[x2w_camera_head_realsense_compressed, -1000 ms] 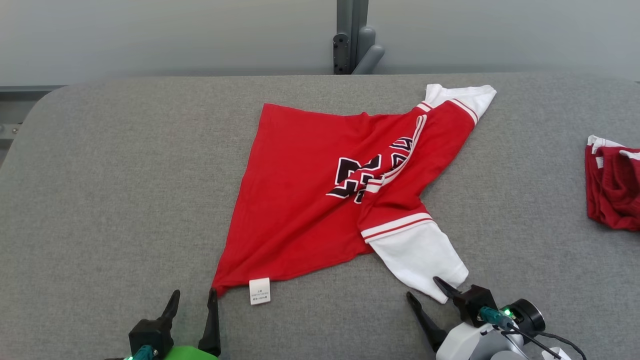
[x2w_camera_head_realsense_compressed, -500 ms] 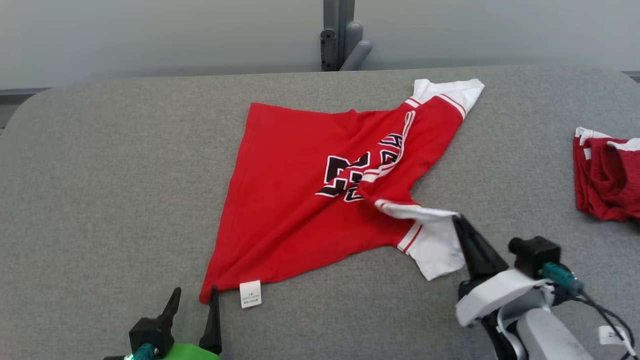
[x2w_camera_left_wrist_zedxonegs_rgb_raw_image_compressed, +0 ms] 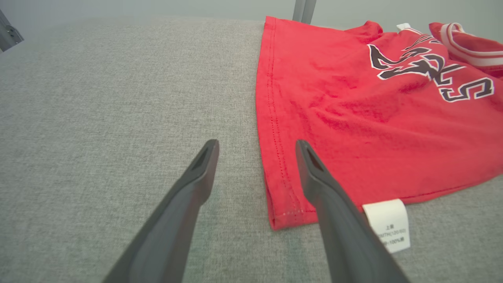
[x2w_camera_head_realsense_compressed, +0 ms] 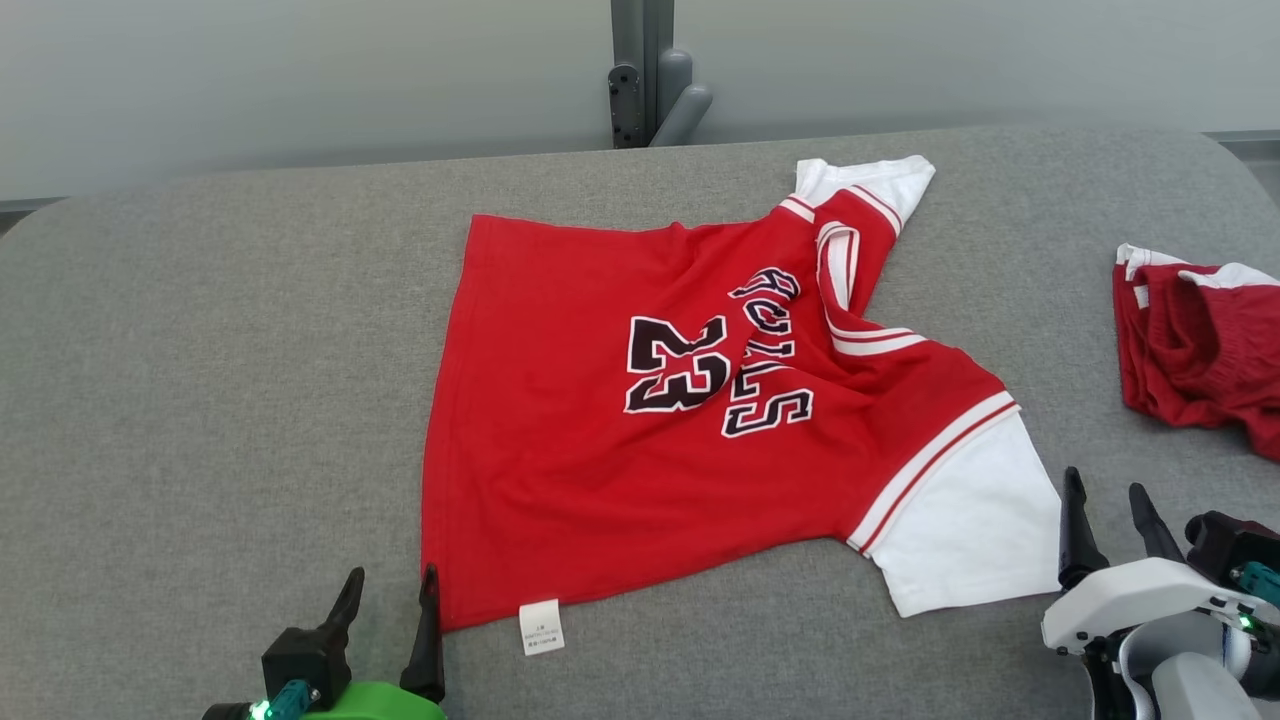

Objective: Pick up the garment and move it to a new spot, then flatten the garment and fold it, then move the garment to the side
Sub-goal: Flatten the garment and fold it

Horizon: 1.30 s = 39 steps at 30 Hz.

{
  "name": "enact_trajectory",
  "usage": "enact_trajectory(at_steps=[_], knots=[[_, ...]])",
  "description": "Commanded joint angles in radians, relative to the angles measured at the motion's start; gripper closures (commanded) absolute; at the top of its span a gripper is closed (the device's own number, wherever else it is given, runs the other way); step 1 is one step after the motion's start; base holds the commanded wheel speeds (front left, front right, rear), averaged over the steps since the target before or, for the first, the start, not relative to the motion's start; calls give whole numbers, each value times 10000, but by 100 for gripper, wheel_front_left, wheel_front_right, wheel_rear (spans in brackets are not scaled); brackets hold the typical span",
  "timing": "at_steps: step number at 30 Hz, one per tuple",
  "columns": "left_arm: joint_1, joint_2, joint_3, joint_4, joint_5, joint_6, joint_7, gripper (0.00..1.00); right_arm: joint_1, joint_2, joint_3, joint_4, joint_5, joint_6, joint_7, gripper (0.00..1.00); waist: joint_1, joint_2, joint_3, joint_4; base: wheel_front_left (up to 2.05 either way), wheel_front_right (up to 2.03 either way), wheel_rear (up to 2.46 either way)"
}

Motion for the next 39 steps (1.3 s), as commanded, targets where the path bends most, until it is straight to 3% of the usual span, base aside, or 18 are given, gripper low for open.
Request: enact_trajectory(at_steps=[1,6,17,29,39], knots=[[-109,33,58,-10,64,-16,7,0,75,-13,-222,-75,-426,-3,-25,0,0,0,-15,-1,0,0,0],[-55,33,135,-36,135,39,6,0,320,103,-484,-931,-1451,-1,-25,0,0,0,-62,-28,0,0,0],[235,33,419,-187,271,50,7,0,1124,161,537,-3156,-2416,-3,-27,0,0,0,-481,-63,0,0,0],[514,31,609,-568,441,108,6,0,1728,36,1855,-3409,-2091,-3,-25,0,0,0,-960,-30,0,0,0],[651,31,698,-777,494,64,6,0,1892,18,2221,-3045,-1892,-3,-25,0,0,0,-1198,18,0,0,0]])
